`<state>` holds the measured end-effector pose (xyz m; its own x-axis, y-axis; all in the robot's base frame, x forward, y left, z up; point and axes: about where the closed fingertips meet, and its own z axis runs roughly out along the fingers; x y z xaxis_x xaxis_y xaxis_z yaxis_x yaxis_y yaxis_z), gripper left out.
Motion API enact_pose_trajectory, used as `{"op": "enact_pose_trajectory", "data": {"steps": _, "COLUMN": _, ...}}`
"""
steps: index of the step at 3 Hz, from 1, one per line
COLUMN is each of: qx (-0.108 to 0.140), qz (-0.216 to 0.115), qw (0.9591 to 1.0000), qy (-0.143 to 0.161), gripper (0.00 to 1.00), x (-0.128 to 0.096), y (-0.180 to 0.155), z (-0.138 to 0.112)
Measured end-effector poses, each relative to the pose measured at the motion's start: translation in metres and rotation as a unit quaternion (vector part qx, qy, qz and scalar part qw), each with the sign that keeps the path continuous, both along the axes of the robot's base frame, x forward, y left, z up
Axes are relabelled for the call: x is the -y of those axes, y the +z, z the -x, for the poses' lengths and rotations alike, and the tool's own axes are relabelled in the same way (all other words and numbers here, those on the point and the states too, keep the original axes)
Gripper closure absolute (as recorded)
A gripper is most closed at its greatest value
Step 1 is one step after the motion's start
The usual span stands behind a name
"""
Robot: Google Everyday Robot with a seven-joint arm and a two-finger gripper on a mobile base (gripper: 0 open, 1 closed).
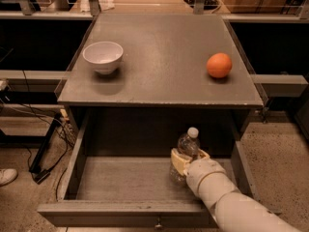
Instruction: Place water bottle into top drawer
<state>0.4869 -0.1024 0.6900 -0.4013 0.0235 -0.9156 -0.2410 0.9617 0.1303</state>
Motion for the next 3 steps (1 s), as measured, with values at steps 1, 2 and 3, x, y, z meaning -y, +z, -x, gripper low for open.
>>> {"op": "enact_pose_trajectory", "data": {"steps": 1, "qx": -0.001, "qz": 0.0, "qw": 1.0, "qy": 0.001, "gripper": 1.0, "x": 0.0, "y": -0.001, "z": 0.001}}
{"op": "enact_pose_trajectory", "data": {"steps": 2, "qx": 0.001, "qz": 0.01, "qw": 0.9999, "qy": 0.006, "gripper": 1.0, "x": -0.018, "y": -0.003, "z": -0.016}}
{"op": "enact_pose_trajectory", "data": {"steps": 3, "qx": 0.006, "qz": 0.007, "qw": 0.9999, "qy": 0.006, "gripper": 1.0, "x": -0.025, "y": -0.004, "z": -0.023}}
